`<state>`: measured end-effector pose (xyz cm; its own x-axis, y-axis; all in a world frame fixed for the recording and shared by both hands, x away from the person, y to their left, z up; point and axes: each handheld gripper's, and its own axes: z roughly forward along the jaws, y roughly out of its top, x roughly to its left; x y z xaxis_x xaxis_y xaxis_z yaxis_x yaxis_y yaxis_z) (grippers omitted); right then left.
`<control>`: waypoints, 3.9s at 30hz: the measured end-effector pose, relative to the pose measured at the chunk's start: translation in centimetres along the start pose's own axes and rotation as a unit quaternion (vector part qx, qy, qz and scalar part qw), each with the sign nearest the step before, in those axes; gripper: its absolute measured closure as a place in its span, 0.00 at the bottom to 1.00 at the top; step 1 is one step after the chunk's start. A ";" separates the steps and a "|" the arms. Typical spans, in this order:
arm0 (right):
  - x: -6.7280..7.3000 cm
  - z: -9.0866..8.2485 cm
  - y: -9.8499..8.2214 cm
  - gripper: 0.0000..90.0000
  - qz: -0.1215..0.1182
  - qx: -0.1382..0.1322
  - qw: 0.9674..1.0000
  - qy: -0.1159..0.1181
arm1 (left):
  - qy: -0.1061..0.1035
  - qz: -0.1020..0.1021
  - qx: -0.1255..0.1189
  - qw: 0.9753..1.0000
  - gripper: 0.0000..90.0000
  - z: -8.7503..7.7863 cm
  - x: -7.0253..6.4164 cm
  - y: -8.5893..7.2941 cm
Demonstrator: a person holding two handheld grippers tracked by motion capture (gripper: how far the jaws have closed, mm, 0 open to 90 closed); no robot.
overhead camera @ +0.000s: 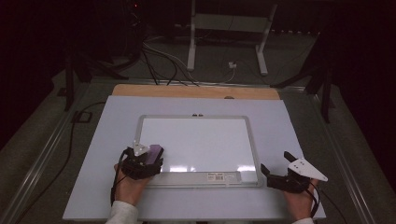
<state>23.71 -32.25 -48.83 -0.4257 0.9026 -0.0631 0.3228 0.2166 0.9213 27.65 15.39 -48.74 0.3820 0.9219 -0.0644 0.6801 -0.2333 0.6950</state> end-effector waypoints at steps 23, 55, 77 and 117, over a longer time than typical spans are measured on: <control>0.0 0.0 0.0 0.01 0.000 -0.001 1.000 0.000 | 0.070 -0.074 -0.011 0.995 0.70 -1.0 0.5 -1.3; 0.1 0.0 0.0 0.01 -0.001 0.000 1.000 0.000 | 0.099 -0.104 -0.021 0.989 0.68 -1.6 1.4 -2.1; 0.0 -0.1 0.0 0.01 0.000 -0.003 1.000 0.000 | 0.025 -0.054 -0.129 0.990 0.16 -4.4 4.0 -0.7; 0.0 -1.0 0.3 0.01 0.026 -0.019 0.999 0.019 | 0.028 0.002 -0.235 0.972 0.01 -7.0 7.3 -4.5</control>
<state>22.96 -32.50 -48.17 -0.4421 0.8970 -0.0013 0.3130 0.1557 0.9369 23.03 25.32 -47.32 0.3403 0.9398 -0.0320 0.3138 -0.0815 0.9460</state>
